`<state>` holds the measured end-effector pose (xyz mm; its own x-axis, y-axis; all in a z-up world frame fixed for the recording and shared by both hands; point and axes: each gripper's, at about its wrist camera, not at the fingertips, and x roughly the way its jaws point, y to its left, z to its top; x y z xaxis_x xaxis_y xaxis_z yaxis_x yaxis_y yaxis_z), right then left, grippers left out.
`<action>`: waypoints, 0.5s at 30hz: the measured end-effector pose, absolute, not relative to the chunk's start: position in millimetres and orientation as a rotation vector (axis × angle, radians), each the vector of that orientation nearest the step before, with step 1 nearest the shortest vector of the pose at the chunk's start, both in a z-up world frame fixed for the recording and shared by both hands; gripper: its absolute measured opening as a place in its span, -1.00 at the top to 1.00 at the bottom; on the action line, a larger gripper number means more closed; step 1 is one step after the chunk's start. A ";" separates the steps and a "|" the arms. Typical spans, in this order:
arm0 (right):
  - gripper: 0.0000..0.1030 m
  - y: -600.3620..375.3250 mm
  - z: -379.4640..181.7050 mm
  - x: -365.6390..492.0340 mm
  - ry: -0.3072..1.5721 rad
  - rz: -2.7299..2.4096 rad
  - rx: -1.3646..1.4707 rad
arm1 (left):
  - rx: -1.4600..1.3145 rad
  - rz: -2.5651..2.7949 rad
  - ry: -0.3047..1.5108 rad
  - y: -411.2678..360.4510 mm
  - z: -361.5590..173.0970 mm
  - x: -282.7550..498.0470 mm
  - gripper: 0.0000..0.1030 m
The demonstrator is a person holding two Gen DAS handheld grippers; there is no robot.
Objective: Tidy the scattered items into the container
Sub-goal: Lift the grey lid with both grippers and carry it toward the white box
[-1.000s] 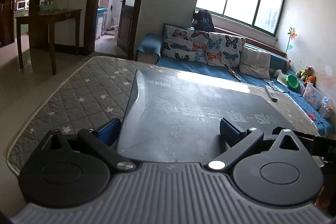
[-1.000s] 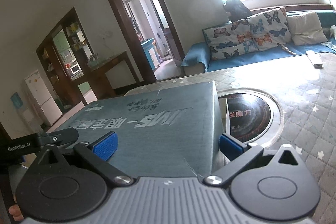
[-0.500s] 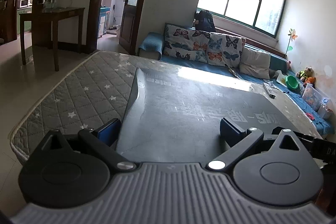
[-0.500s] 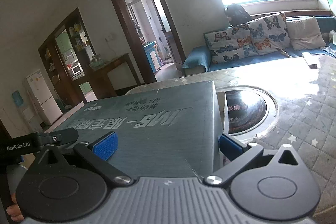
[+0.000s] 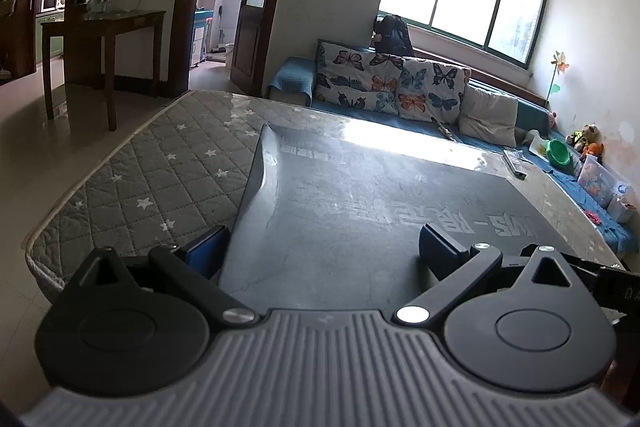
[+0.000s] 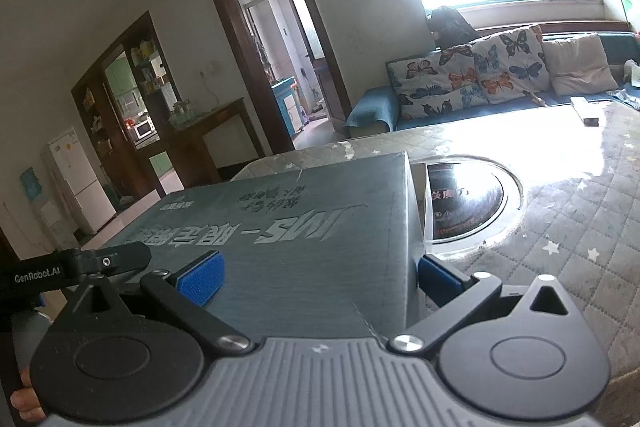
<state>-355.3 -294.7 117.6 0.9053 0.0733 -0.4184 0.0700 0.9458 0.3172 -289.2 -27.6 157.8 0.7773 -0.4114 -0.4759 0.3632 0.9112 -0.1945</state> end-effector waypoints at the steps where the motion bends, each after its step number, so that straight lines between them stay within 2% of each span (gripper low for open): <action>1: -1.00 -294.2 116.4 -356.6 0.442 0.002 0.335 | -0.091 -0.419 0.537 -27.2 156.5 -290.9 -0.94; 15: -1.00 -291.0 88.6 -380.1 0.466 -0.016 0.337 | -0.076 -0.422 0.603 -23.7 128.2 -305.2 -0.94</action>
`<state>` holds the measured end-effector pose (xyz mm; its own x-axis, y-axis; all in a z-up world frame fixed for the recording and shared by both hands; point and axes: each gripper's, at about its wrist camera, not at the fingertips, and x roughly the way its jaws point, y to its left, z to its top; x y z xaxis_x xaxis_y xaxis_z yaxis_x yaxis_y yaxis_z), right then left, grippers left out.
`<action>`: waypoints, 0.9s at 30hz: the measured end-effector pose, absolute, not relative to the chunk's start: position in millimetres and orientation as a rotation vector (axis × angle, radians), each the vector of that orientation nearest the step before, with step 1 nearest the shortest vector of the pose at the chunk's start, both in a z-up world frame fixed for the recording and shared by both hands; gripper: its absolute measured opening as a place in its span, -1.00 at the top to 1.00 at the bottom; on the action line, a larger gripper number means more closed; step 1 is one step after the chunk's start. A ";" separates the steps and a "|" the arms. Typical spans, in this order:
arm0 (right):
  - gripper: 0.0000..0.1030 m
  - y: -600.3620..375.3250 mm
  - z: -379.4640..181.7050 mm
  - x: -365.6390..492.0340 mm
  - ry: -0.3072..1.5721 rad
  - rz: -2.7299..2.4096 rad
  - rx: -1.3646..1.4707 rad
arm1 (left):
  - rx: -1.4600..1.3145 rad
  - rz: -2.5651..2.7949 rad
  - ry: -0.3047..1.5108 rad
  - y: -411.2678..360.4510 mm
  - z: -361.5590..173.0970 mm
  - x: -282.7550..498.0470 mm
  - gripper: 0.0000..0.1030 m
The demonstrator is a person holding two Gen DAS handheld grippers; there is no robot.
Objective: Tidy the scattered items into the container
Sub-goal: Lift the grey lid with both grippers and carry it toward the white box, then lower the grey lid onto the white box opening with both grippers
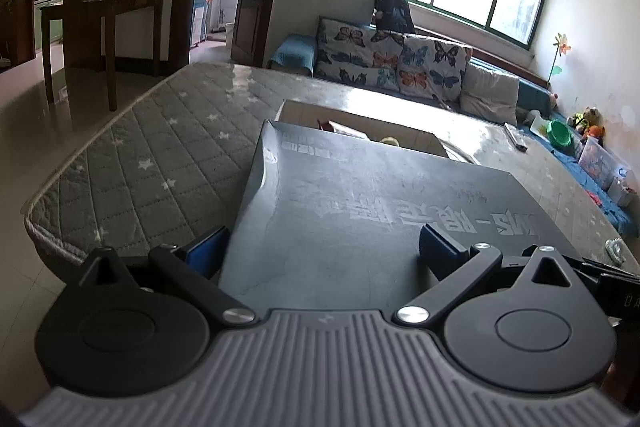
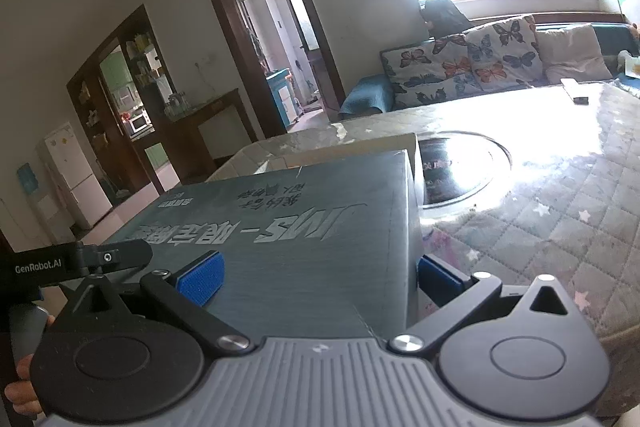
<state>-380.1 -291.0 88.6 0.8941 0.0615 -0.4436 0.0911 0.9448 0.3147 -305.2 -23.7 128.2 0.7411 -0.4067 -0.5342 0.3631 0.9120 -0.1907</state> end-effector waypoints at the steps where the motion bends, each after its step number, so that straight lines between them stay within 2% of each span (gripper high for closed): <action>1: -1.00 -291.1 86.8 -380.7 0.469 -0.017 0.337 | -0.077 -0.422 0.609 -24.0 126.4 -305.0 -0.94; 27: -1.00 -295.4 60.5 -372.5 0.520 -0.039 0.325 | -0.097 -0.420 0.727 -28.6 96.2 -284.9 -0.94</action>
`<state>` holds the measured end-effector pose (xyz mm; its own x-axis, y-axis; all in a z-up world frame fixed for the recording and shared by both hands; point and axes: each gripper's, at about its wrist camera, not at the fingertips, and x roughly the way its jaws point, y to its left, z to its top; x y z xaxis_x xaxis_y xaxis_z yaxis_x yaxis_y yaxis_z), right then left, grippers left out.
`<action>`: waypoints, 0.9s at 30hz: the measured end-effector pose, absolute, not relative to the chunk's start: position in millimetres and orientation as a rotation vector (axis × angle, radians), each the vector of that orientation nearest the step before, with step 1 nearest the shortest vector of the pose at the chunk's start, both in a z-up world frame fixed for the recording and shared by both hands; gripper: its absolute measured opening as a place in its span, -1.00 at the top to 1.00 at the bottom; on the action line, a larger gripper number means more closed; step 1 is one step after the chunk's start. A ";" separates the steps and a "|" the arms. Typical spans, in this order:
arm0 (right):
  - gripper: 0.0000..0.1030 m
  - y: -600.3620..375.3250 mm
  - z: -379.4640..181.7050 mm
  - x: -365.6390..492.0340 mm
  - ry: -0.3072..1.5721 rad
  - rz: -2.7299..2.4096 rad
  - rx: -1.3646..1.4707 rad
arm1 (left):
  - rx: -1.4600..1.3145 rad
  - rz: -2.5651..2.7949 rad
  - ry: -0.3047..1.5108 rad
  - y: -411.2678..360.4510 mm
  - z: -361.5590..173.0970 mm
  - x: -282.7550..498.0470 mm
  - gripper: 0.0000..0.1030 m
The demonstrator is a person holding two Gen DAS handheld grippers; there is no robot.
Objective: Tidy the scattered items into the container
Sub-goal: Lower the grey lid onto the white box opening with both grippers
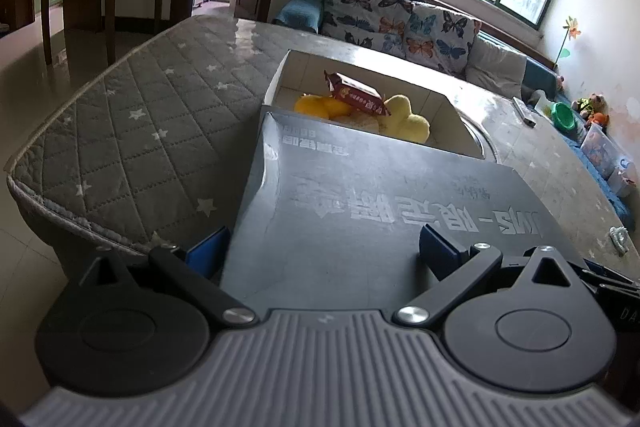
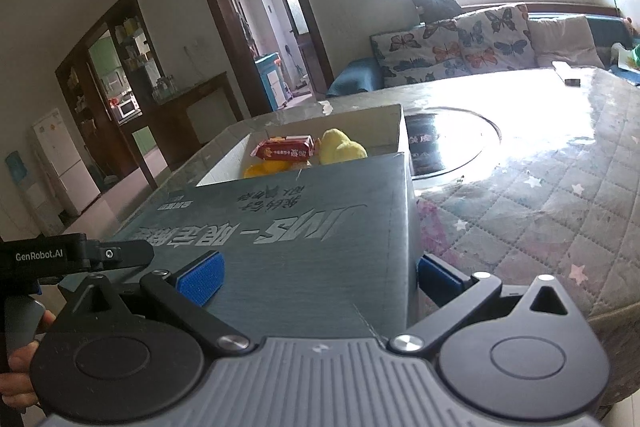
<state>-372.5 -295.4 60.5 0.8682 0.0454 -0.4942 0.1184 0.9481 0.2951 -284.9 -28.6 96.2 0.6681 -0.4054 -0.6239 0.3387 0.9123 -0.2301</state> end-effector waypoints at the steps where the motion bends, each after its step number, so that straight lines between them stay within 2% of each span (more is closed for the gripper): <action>1: -1.00 -296.2 59.6 -371.1 0.524 -0.040 0.327 | -0.098 -0.420 0.734 -29.2 94.9 -283.3 -0.94; 27: -1.00 -304.3 49.9 -341.6 0.589 -0.051 0.309 | -0.106 -0.416 0.847 -43.7 83.1 -249.7 -0.94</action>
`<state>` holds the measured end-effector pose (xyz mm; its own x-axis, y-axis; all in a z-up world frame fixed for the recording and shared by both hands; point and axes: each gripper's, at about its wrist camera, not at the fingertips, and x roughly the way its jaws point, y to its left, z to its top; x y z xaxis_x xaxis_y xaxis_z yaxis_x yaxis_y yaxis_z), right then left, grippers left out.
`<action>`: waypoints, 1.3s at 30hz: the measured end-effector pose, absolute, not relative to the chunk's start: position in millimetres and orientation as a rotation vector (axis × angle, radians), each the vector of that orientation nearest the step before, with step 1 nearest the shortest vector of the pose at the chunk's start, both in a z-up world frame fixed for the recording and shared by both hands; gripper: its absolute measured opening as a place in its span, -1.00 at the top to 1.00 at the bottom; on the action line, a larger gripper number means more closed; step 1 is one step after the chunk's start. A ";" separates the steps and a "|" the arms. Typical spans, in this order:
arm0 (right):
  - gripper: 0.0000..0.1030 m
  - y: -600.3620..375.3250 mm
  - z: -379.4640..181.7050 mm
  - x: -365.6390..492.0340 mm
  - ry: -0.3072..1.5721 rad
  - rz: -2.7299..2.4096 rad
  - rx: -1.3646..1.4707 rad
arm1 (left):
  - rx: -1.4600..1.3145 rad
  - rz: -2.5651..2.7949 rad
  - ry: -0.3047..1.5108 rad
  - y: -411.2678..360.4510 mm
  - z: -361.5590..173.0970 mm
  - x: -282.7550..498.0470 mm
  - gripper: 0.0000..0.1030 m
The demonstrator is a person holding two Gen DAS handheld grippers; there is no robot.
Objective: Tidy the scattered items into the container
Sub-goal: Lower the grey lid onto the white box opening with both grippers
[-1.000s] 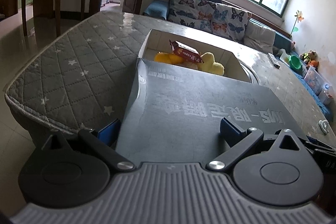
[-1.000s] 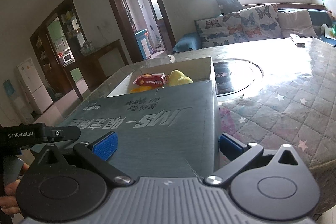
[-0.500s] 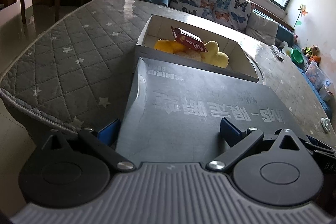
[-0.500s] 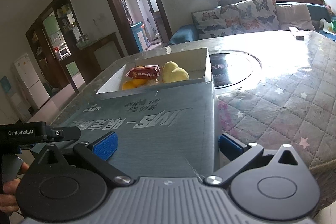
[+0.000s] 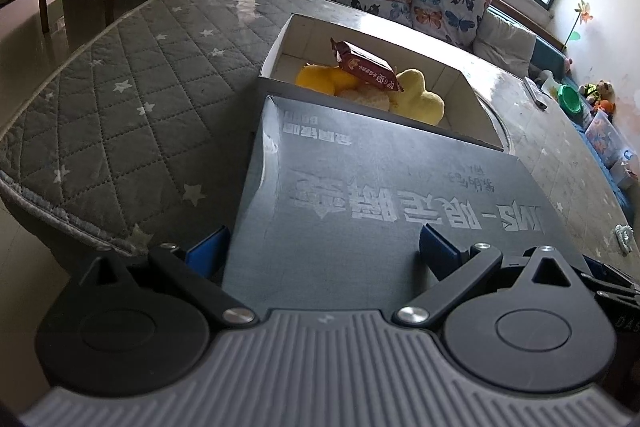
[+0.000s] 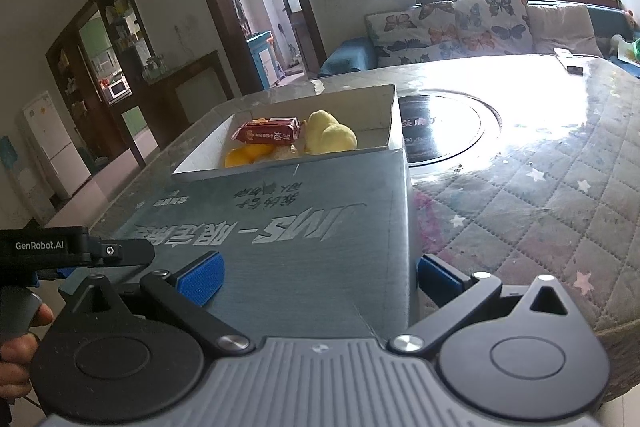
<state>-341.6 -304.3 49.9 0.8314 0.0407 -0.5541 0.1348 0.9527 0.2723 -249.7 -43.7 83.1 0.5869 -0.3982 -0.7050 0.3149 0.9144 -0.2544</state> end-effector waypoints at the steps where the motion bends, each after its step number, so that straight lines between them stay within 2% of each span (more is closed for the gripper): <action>1: -1.00 -304.9 50.1 -341.1 0.590 -0.051 0.310 | -0.106 -0.416 0.850 -44.2 83.3 -248.8 -0.94; 23: -1.00 -303.0 51.9 -340.0 0.594 -0.046 0.306 | -0.099 -0.420 0.846 -42.3 84.3 -247.5 -0.94; 39: -1.00 -300.4 86.3 -350.2 0.468 -0.011 0.291 | -0.077 -0.429 0.682 -38.0 134.7 -264.2 -0.94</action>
